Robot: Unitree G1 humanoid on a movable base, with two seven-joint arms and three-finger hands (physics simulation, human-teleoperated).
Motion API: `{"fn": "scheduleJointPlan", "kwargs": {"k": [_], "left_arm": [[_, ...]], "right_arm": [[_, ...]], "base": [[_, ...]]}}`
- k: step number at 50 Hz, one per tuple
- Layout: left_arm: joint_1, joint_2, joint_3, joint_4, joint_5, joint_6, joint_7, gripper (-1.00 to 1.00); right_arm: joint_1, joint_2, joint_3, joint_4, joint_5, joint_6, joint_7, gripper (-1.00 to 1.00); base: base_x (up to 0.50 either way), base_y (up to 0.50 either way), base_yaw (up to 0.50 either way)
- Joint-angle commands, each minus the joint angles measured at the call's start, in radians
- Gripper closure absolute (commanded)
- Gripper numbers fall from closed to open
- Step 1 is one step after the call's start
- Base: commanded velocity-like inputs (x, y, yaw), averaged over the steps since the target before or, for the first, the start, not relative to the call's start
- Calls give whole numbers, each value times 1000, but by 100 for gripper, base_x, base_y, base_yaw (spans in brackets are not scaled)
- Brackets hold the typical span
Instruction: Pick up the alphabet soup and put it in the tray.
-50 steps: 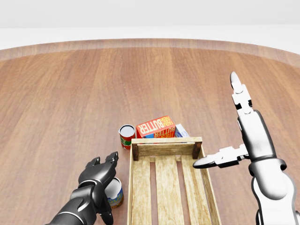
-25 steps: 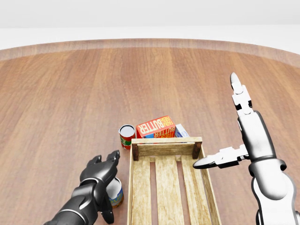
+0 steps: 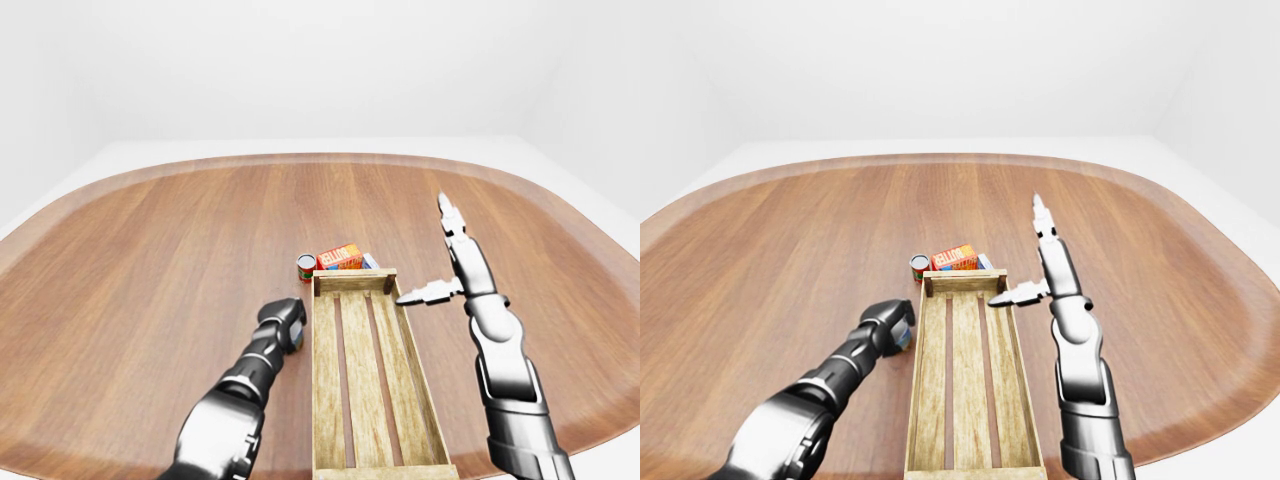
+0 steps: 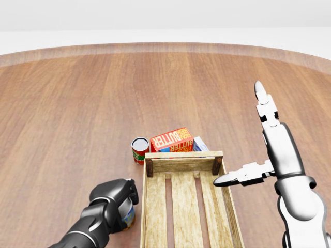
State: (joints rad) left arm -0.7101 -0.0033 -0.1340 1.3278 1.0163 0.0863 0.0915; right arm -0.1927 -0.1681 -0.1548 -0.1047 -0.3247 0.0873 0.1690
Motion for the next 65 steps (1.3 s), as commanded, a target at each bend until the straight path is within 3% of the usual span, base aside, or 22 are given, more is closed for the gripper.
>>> {"fn": "scheduleJointPlan", "kwargs": {"k": [1,27,47,52,59,65], "left_arm": [[6,2,9,-13,-27,-31,16,100],[2,16,10,-21,-27,-32,15,100],[20,68,14,-126,-27,-4,-38,100],[46,76,32,-244,-54,1,-87,100],[94,82,47,-505,-83,1,-212,100],[119,83,53,-619,-80,1,-264,100]], "right_arm": [[-1,0,1,1,-4,0,-1,-100],[-3,1,1,-6,-6,0,0,-100],[-3,2,4,-3,-9,0,-2,-100],[-1,2,4,-4,-9,0,-2,-100],[-1,4,5,1,-10,0,-4,-100],[-4,2,4,5,-8,0,-4,-100]], "base": [[0,0,0],[0,0,0],[0,0,0],[0,0,0],[0,0,0],[0,0,0]]}}
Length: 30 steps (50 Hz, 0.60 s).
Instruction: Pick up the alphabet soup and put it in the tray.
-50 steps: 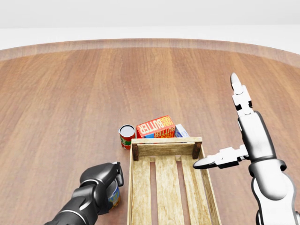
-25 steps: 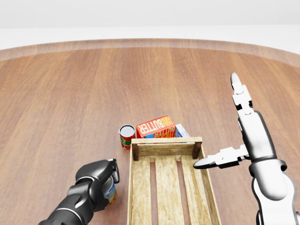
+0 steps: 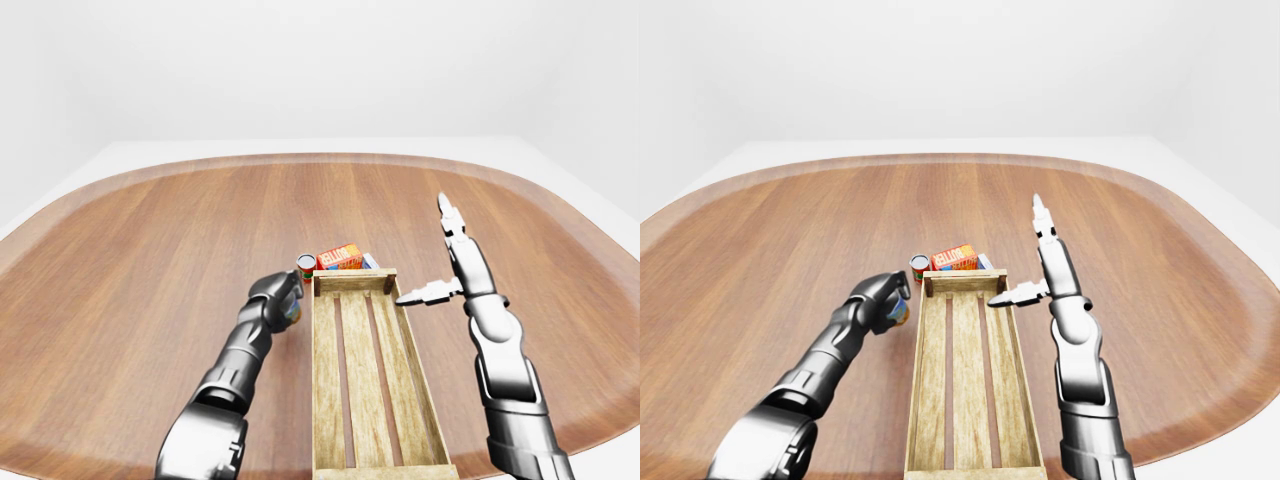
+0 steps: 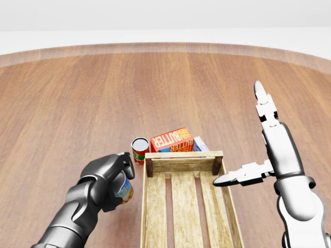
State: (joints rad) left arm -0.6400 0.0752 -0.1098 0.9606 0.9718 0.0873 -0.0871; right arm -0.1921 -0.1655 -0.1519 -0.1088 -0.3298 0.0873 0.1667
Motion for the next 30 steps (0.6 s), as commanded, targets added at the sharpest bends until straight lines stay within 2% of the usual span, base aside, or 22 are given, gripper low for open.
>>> {"fn": "scheduleJointPlan", "kwargs": {"k": [1,8,19,30], "left_arm": [[58,6,26,-284,-27,0,-96,100],[96,7,28,-410,-1,0,-162,100],[150,49,59,-560,42,0,-252,100],[178,49,70,-694,79,0,-338,100]], "right_arm": [[-5,0,3,12,-4,0,-3,-100],[-6,0,4,11,-4,0,-3,-100],[-7,2,6,9,-9,0,-3,-100],[-7,3,7,-4,-12,0,1,-100]], "base": [[0,0,0],[0,0,0],[0,0,0],[0,0,0]]}}
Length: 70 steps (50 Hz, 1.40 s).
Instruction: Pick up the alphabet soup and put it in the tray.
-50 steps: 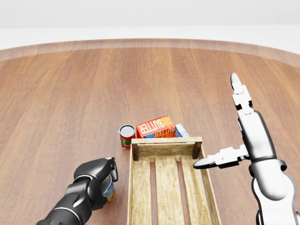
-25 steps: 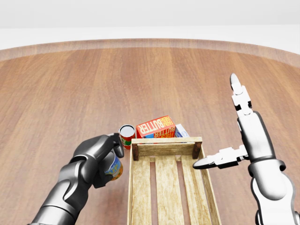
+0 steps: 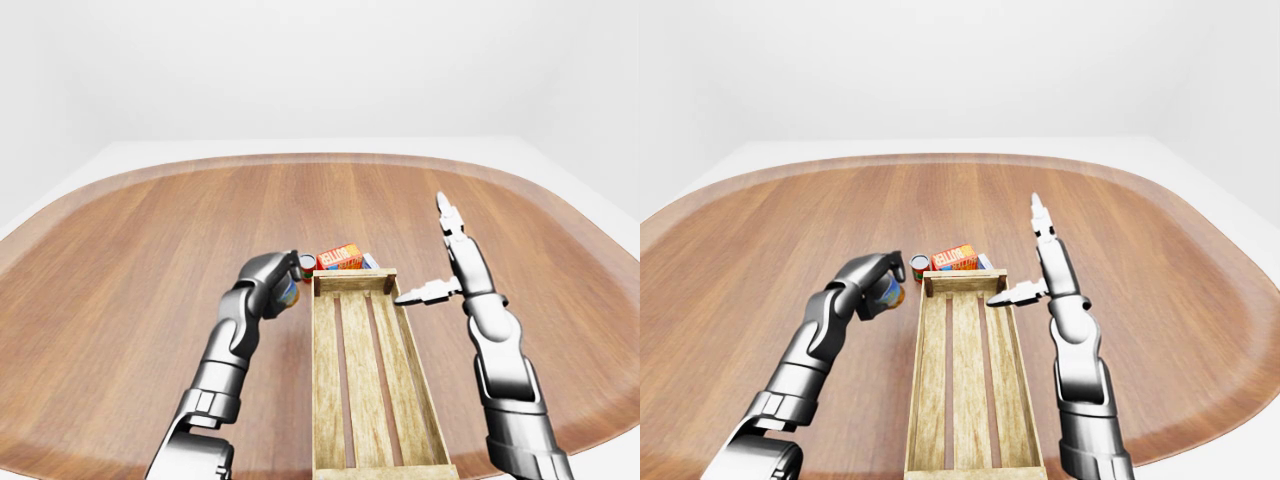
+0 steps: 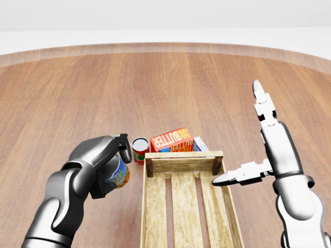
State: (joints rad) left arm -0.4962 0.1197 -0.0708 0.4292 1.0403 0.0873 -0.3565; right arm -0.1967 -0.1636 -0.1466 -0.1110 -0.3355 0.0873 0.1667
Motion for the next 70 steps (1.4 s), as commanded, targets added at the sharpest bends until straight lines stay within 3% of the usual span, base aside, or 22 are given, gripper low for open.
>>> {"fn": "scheduleJointPlan", "kwargs": {"k": [1,11,17,43,58,70], "left_arm": [[34,-1,29,-194,14,0,-88,100],[-60,-69,1,-334,19,0,-207,100],[-83,-104,-18,-353,20,0,-222,100],[-137,-188,-73,-211,6,0,-148,100],[-156,-233,-105,-128,47,0,-144,100],[-198,-286,-123,65,60,0,-61,100]], "right_arm": [[-2,1,3,-6,-8,0,2,-100],[-2,1,3,2,-6,0,1,-100],[1,3,4,3,-5,0,-1,-100],[5,0,-3,-6,-3,0,4,-100],[5,-1,-5,2,2,0,1,-100],[9,-3,-11,-10,8,0,4,-100]], "base": [[0,0,0],[0,0,0],[0,0,0],[0,0,0],[0,0,0],[0,0,0]]}}
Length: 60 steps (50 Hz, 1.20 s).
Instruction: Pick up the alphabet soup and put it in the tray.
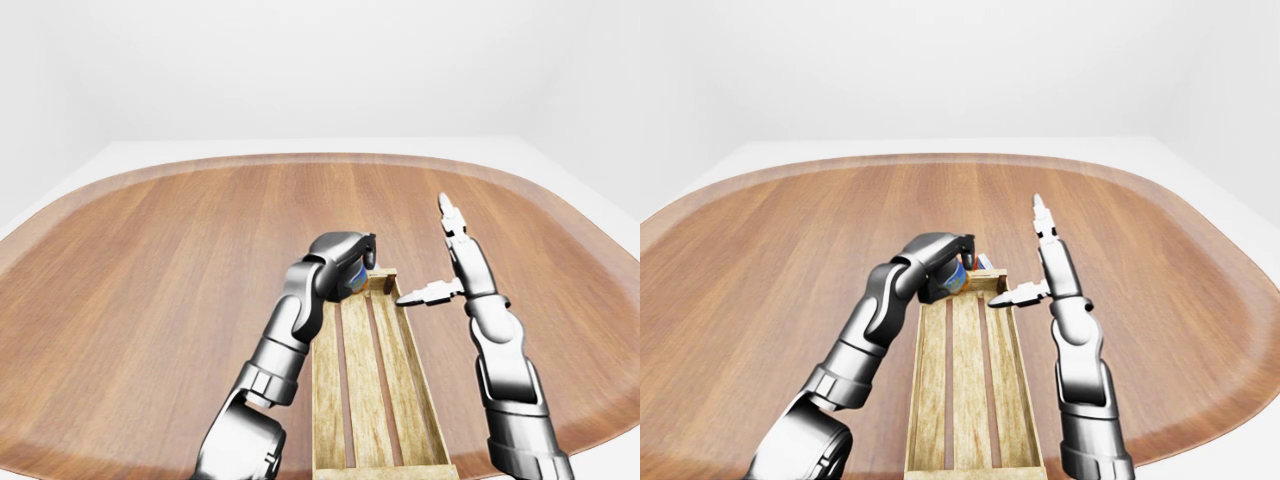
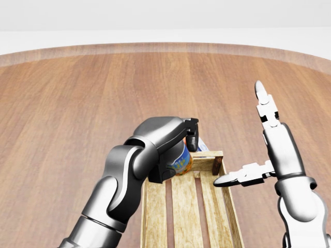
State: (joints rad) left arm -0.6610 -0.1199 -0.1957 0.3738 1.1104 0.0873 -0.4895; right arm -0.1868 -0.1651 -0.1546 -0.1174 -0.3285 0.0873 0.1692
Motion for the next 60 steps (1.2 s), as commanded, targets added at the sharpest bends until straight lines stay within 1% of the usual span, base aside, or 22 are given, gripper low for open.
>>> {"fn": "scheduleJointPlan", "kwargs": {"k": [1,4,13,19,26,30,39,50,60], "left_arm": [[-46,-52,1,151,-12,0,84,100],[-69,-61,4,206,-21,0,108,100],[-124,-79,2,434,-40,0,234,100],[-170,-93,6,544,-55,0,291,100],[-175,-106,-2,620,-50,0,334,100],[-173,-116,-7,690,-43,0,377,100],[-201,-128,4,812,-59,0,446,100],[-206,-143,9,882,-62,0,490,100],[-211,-160,15,904,-73,-6,505,100]], "right_arm": [[1,-2,-3,-2,1,0,1,-100],[2,-3,-6,-8,2,0,2,-100],[13,-5,-16,-18,9,0,3,-100],[11,-3,-12,-13,9,0,1,-100],[14,-3,-14,-12,12,0,0,-100],[13,-1,-12,-3,14,0,-5,-100],[11,-2,-11,0,17,0,-7,-100],[16,3,-8,1,21,0,-12,-100],[19,5,-8,-1,25,0,-15,-100]], "base": [[0,0,0],[0,0,0],[0,0,0],[0,0,0],[0,0,0],[0,0,0],[0,0,0],[0,0,0],[0,0,0]]}}
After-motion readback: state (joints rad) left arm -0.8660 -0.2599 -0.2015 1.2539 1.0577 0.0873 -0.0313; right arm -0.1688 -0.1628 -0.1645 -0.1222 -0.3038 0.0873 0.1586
